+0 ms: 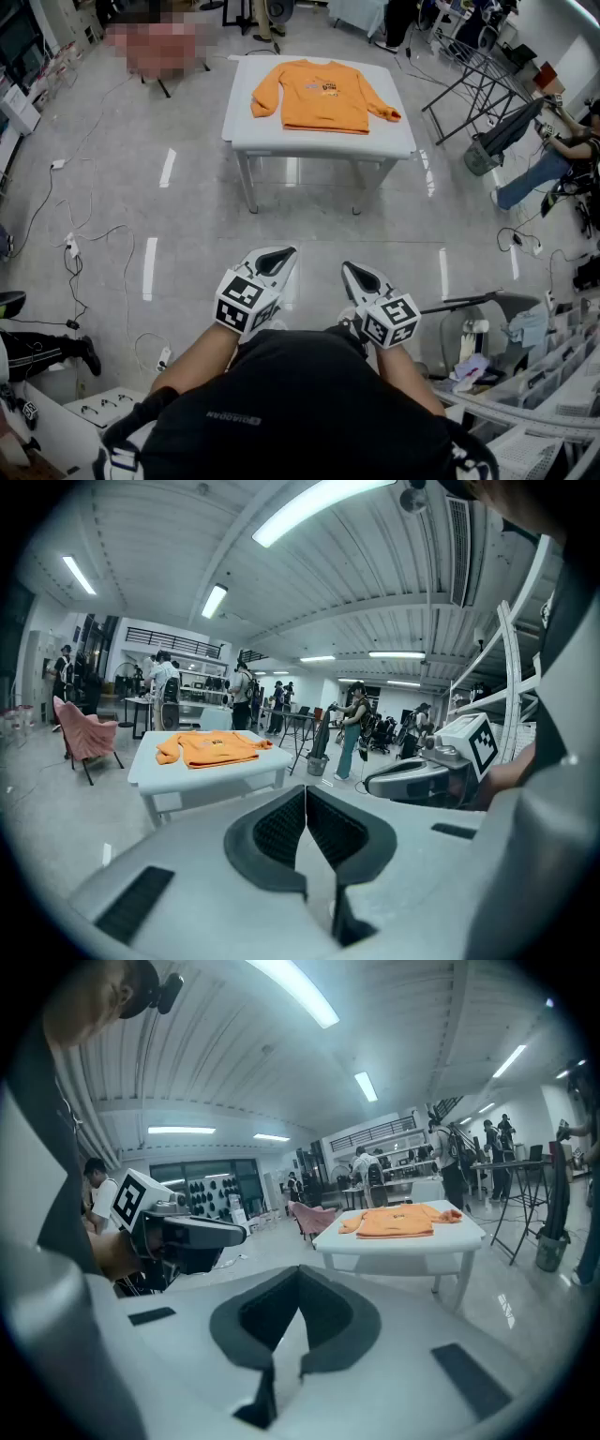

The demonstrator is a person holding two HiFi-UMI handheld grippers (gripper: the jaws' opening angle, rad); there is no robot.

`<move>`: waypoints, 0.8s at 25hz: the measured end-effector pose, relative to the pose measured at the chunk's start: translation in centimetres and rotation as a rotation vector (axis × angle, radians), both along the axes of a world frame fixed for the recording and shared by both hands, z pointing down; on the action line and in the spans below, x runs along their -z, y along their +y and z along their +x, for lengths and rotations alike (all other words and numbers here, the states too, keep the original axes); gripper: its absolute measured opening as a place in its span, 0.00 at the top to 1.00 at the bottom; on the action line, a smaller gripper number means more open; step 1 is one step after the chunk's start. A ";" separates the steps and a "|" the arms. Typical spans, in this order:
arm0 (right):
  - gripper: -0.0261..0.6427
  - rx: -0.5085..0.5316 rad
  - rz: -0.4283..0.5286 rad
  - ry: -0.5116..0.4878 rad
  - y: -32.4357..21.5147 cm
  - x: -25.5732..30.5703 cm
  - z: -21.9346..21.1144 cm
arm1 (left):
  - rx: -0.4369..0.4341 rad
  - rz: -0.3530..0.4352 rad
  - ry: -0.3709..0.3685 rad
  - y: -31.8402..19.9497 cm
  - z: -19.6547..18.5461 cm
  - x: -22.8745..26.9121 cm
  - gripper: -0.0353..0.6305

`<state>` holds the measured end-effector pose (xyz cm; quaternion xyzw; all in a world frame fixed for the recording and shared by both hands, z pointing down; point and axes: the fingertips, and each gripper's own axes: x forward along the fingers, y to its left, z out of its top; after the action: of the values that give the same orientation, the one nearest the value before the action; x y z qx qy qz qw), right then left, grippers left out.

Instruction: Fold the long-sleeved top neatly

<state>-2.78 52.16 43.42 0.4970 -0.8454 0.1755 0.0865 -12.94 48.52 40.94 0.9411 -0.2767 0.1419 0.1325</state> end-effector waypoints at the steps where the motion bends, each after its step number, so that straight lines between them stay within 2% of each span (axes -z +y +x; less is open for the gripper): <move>1: 0.96 0.000 0.000 0.000 0.0 0.0 0.1 | 0.000 0.000 0.000 0.0 0.1 0.0 0.94; 9: 0.96 0.006 -0.005 0.006 0.1 0.0 0.0 | 0.008 0.000 0.000 -0.1 -0.1 0.0 0.94; 14: 0.95 0.008 -0.026 -0.033 -0.1 -0.3 -0.3 | 0.009 -0.004 -0.002 -0.2 -0.2 -0.2 0.94; 20: 0.95 0.028 -0.030 -0.015 -0.3 -0.4 -1.2 | 0.015 -0.014 -0.011 -0.4 -0.5 -0.5 0.94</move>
<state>-3.95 51.87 43.86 0.4827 -0.8501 0.1905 0.0901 -13.46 48.15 41.48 0.9373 -0.2835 0.1478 0.1387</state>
